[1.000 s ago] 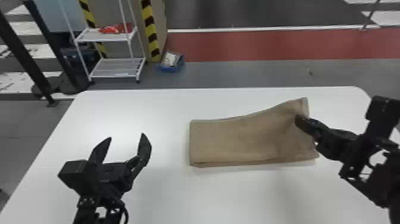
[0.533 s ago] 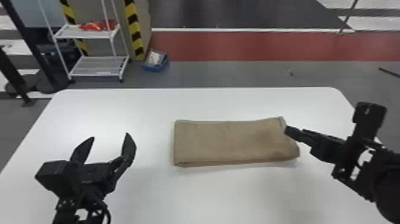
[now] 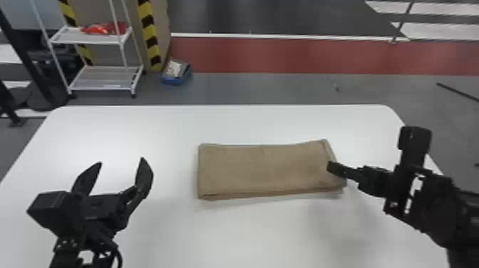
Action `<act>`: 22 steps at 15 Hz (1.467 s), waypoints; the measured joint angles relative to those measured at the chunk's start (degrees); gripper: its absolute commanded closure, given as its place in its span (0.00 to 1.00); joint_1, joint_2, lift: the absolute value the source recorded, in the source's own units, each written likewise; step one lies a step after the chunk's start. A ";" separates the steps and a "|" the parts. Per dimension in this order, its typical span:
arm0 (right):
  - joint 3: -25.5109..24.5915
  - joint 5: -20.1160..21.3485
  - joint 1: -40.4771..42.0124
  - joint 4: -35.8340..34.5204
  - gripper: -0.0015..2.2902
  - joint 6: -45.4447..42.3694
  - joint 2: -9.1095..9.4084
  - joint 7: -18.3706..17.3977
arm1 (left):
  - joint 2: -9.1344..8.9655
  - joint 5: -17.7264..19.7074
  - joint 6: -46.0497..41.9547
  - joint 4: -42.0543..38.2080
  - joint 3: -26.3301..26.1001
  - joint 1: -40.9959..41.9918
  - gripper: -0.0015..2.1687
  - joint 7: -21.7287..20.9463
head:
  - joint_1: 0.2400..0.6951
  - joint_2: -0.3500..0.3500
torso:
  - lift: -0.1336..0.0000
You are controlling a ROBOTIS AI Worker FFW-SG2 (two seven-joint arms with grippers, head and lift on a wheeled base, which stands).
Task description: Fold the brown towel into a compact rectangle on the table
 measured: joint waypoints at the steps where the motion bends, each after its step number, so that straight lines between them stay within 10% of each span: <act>1: 0.66 0.69 -0.54 1.21 0.08 -0.40 0.00 0.19 | 0.00 0.00 0.00 0.01 -0.03 0.01 0.02 0.00 | 1.00 0.46 | 0.06; 5: 3.12 2.97 -2.13 5.68 0.25 -2.84 0.01 1.19 | 0.15 0.00 -0.10 0.43 -0.05 -0.06 0.02 0.00 | 1.00 0.48 | 0.06; 10: 3.78 3.50 -1.48 5.80 0.72 -3.69 0.13 3.03 | 0.18 0.00 -0.15 0.85 -0.05 -0.09 0.02 -0.10 | 1.00 0.50 | 0.06; 22: -9.10 -7.88 0.83 -12.23 0.72 4.29 0.09 3.32 | 0.17 0.09 -0.18 0.96 -0.05 0.12 0.02 -0.80 | 1.00 0.39 | 0.06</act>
